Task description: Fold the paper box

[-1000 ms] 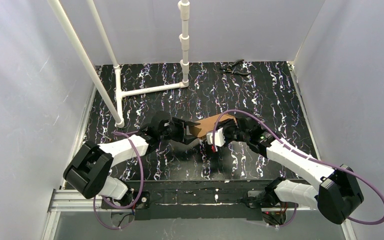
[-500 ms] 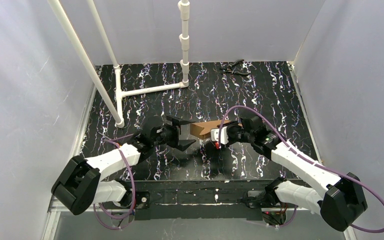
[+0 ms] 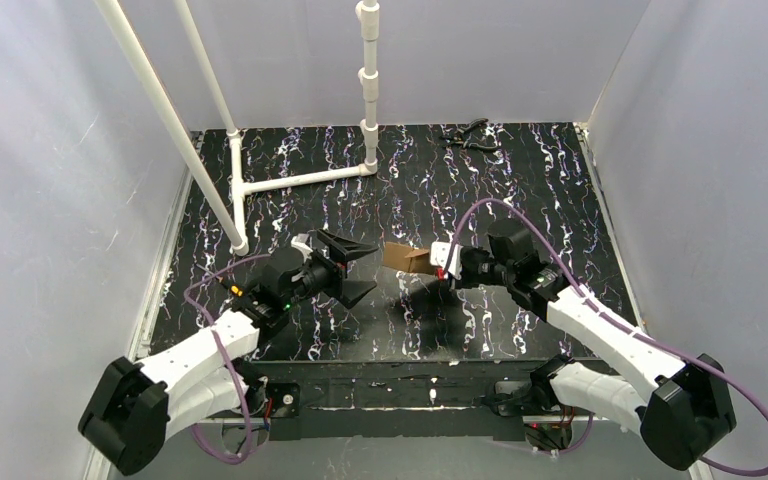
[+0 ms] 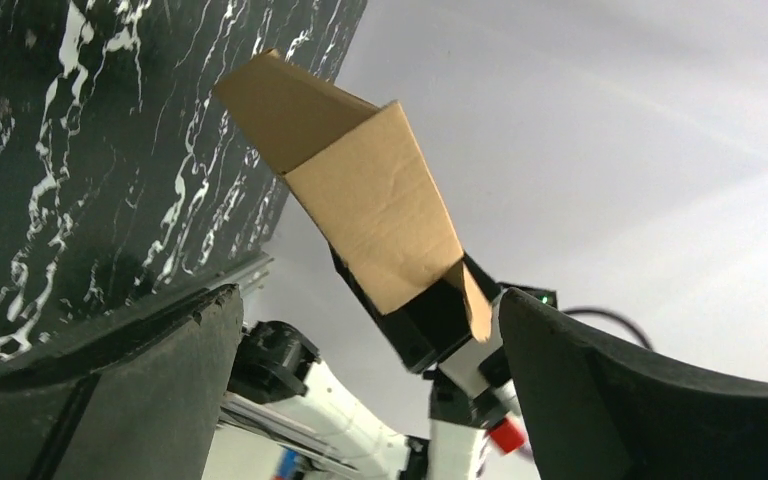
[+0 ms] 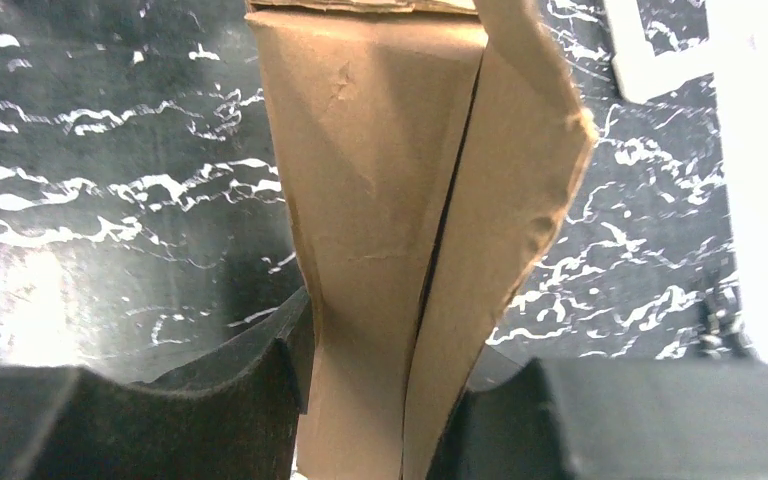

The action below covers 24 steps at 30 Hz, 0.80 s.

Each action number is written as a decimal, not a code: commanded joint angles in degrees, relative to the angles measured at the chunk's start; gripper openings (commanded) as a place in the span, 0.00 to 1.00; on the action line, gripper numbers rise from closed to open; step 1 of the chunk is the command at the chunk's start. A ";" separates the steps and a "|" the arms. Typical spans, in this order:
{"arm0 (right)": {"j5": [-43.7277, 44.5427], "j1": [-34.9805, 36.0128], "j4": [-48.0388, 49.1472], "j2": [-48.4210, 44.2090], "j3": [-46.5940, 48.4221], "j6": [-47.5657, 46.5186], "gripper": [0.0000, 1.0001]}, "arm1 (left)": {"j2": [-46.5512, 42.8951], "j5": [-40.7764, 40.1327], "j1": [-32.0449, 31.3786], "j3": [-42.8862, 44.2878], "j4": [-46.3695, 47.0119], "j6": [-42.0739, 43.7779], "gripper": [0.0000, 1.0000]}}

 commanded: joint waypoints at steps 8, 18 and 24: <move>-9.34 -3.95 8.88 2.70 1.47 42.26 0.45 | -10.79 4.29 0.57 -3.21 -3.61 32.54 0.98; -19.16 -10.15 28.93 17.38 -0.93 73.86 0.51 | -9.51 -2.96 0.36 3.04 -32.46 49.15 0.98; -23.71 -11.09 37.19 31.66 2.45 85.70 0.68 | -2.29 -6.39 0.35 7.49 -36.22 52.68 0.98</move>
